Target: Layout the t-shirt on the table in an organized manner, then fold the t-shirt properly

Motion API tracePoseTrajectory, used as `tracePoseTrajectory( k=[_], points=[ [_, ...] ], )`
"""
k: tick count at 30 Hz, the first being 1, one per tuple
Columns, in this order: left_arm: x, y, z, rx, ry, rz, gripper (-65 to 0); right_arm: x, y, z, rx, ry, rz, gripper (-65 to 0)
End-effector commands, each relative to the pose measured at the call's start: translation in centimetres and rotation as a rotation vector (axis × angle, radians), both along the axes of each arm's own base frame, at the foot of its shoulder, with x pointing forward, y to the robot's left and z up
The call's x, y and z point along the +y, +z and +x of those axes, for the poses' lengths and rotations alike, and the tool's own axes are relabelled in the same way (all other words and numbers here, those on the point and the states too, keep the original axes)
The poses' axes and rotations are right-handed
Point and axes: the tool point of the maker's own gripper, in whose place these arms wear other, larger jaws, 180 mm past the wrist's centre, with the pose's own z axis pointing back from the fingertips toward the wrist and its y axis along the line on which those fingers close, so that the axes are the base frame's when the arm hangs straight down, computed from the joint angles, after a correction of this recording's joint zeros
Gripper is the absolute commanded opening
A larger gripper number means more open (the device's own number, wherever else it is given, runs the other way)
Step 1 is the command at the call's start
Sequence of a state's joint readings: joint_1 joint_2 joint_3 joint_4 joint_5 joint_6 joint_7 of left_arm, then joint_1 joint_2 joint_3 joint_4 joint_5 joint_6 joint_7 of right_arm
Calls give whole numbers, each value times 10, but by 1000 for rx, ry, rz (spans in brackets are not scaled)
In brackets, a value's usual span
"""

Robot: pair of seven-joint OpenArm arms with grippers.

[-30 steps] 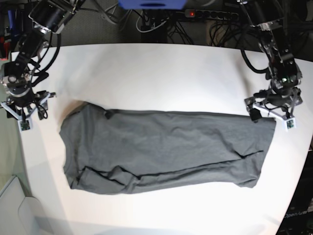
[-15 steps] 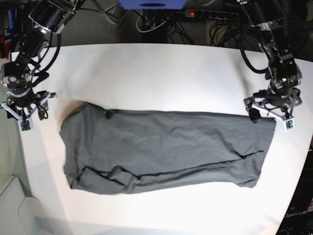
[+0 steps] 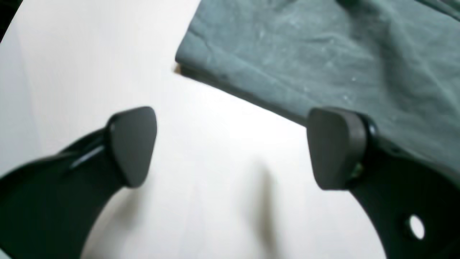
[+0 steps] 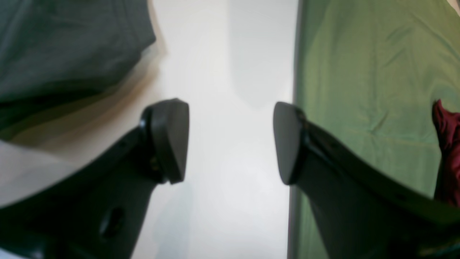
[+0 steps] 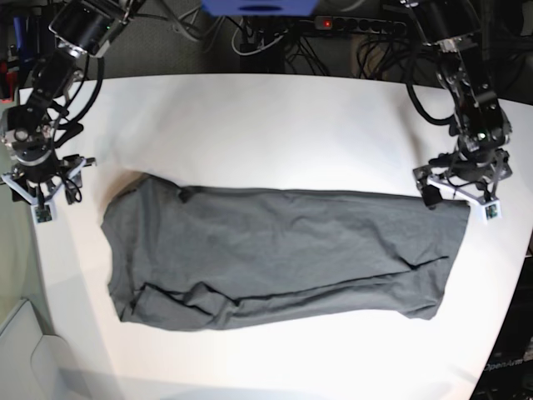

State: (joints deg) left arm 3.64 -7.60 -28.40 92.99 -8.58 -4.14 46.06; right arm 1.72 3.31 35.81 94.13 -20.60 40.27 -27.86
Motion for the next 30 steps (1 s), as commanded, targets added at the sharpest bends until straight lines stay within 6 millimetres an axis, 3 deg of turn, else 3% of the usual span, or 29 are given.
tracePoseTrajectory(
  k=[1, 22, 27, 30],
  points=[
    [5, 17, 10, -55, -1, 24, 0, -3, 17, 10, -57, 9, -15, -273],
    [-3, 29, 17, -95, -7, 17, 0, -3, 19, 10, -62, 10, -21, -273],
    [2, 25, 27, -91, 11, 2, 0, -3, 19, 11, -62, 10, -20, -273],
    [15, 24, 34, -81, 24, 12, 0, -3, 20, 12, -65, 10, -20, -273]
  ],
)
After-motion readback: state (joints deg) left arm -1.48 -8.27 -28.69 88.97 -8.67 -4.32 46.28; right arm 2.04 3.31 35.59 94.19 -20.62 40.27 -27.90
